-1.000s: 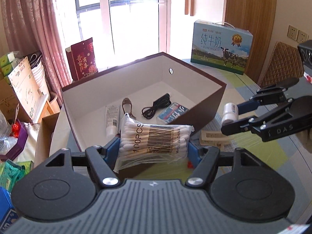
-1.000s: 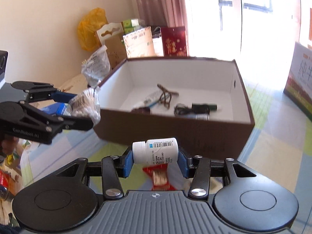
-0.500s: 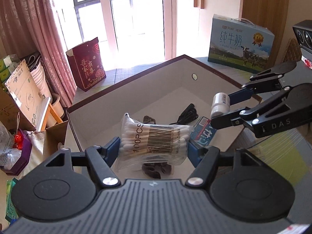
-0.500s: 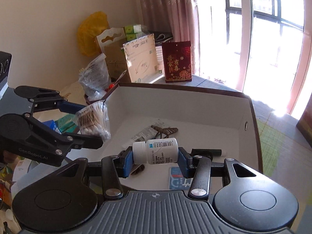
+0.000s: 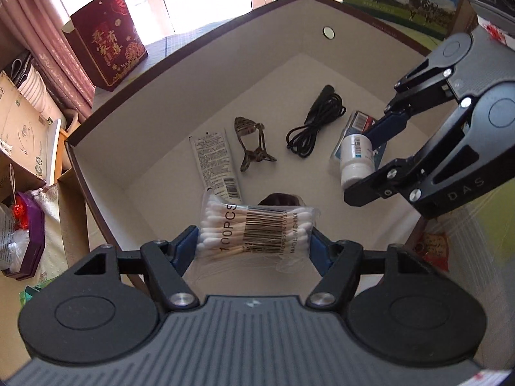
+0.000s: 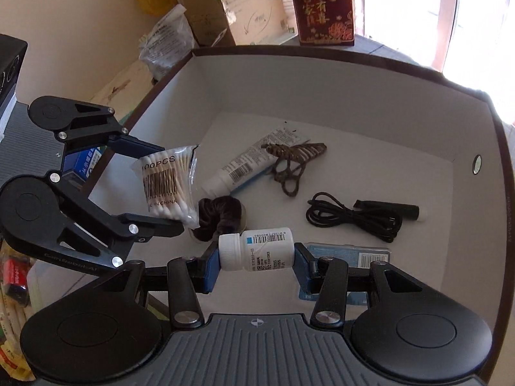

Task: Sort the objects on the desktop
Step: 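Lower the swab bag into the box with the left tool while the right tool releases the pill bottle, then open the left tool releasing the swab bag and withdraw both tools from the box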

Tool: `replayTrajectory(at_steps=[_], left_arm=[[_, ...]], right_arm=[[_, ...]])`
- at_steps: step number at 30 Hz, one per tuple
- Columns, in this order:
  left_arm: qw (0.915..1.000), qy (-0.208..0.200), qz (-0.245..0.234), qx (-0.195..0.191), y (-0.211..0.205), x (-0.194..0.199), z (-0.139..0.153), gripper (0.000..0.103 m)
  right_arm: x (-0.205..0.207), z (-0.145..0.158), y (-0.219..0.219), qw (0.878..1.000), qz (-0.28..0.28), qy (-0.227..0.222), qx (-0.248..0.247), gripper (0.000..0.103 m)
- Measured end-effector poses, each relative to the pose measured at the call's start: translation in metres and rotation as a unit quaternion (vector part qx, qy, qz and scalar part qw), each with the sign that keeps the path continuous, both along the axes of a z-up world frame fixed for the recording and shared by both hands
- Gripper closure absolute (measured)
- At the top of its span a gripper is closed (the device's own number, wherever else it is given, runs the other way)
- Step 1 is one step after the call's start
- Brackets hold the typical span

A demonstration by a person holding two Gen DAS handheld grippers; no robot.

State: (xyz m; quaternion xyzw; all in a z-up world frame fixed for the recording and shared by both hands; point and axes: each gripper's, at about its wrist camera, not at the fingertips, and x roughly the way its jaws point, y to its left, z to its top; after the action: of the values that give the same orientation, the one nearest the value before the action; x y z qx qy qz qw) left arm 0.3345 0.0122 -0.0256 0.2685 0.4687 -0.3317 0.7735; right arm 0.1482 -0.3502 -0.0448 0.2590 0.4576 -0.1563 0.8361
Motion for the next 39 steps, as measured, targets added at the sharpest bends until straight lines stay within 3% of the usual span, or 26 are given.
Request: replayTrajectory(at_steps=[12,16,20,26,39], left_arm=[[0.9926,0.006,-0.048,0.112,-0.015,0.007,-0.025,0.035],[0.9922,0.005,-0.047,0.115,-0.015,0.010,-0.027,0.030],[0.9914,0.003,-0.045,0.122,-0.016,0.014,-0.028,0.023],[0.9904,-0.010,-0.037,0.133,-0.017,0.015,-0.028,0.015],[0.9923,-0.041,-0.021,0.115,-0.015,0.008,-0.008,0.015]], right_arm=[[0.022,-0.020,0.001,0.996,0.036,0.079,-0.001,0.059],[0.023,-0.019,-0.001,0.996,0.033,0.083,-0.002,0.057],[0.021,-0.016,-0.001,0.997,0.023,0.078,-0.013,0.031],[0.018,-0.009,-0.001,0.997,0.018,0.065,-0.024,0.017],[-0.004,0.008,0.002,0.997,-0.019,0.046,-0.052,0.007]])
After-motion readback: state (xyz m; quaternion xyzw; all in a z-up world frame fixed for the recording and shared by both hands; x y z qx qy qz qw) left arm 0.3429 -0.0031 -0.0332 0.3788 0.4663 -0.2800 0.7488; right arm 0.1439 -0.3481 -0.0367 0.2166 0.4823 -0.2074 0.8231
